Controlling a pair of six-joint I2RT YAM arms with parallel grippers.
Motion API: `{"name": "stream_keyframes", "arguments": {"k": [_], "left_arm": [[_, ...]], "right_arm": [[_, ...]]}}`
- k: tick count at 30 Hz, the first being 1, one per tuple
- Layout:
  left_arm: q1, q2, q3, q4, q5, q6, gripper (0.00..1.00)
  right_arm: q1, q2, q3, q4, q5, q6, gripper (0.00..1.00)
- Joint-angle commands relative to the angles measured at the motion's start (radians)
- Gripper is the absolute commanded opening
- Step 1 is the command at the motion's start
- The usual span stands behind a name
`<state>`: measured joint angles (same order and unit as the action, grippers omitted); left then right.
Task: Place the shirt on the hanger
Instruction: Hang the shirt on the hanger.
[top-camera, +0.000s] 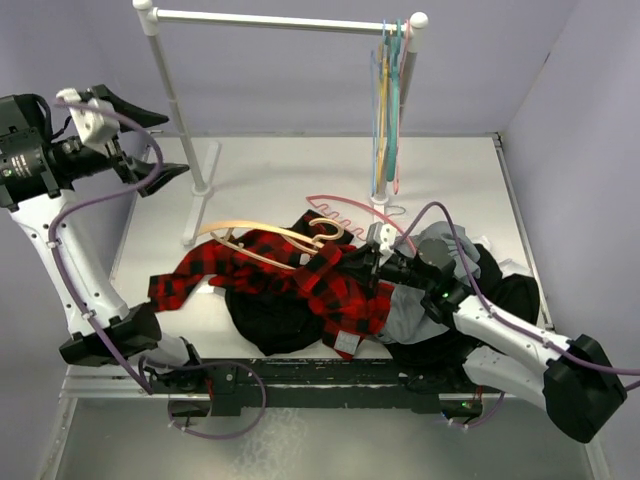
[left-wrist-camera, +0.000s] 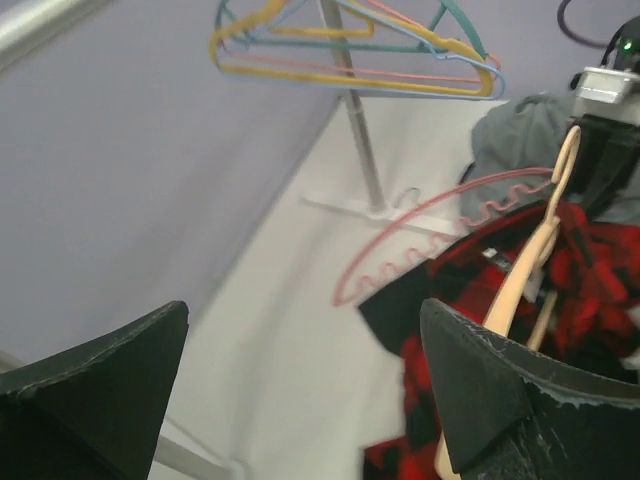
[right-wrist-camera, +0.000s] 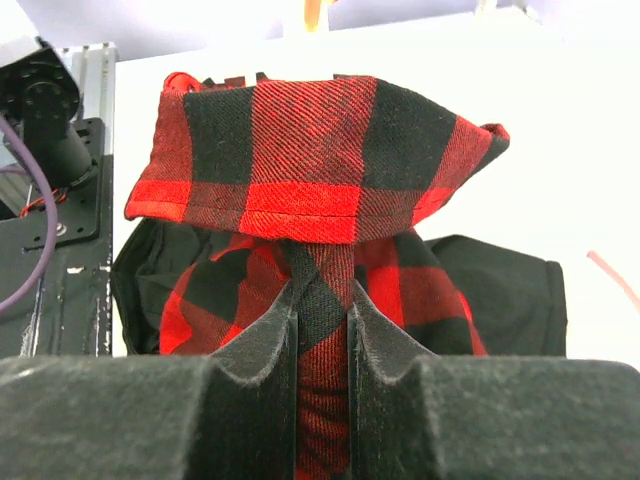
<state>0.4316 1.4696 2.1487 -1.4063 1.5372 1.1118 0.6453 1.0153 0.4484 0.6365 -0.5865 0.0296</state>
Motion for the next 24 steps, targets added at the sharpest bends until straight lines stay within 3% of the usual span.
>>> {"name": "stream_keyframes", "arguments": {"k": [1,3,5,9,11,13,14,18,24], "left_arm": [[0.037,-0.024,-0.205,0.384,-0.040,-0.763,0.99],[0.040,-0.136,-0.378,0.670,-0.176,-1.013,0.99],[0.039,-0.183,-0.405,0.672,-0.289,-1.106,0.99],[0.057,-0.138,-0.408,0.672,-0.002,-1.230,0.99],[0.055,-0.146,-0.498,0.809,0.079,-1.360,0.99],[-0.002,-0.168,-0.587,1.033,0.012,-1.555,0.99],[-0.029,-0.172,-0.602,1.057,-0.054,-1.575,0.99],[-0.127,-0.155,-0.549,0.834,-0.221,-1.436,0.99],[-0.165,-0.112,-0.582,0.833,-0.286,-1.538,0.94]], "right_arm": [[0.003,-0.063,-0.022,0.219,-0.088,-0.104,0.00],[0.002,-0.076,-0.030,0.230,-0.105,-0.118,0.00],[0.003,-0.091,-0.038,0.248,-0.124,-0.122,0.00],[0.003,-0.098,-0.042,0.284,-0.166,-0.122,0.00],[0.003,-0.097,-0.044,0.321,-0.175,-0.108,0.00],[0.002,-0.091,-0.045,0.374,-0.169,-0.093,0.00],[0.002,-0.084,-0.045,0.405,-0.166,-0.082,0.00],[0.002,-0.039,-0.040,0.569,-0.153,-0.008,0.00],[-0.004,0.037,-0.006,0.749,-0.154,0.057,0.00]]}}
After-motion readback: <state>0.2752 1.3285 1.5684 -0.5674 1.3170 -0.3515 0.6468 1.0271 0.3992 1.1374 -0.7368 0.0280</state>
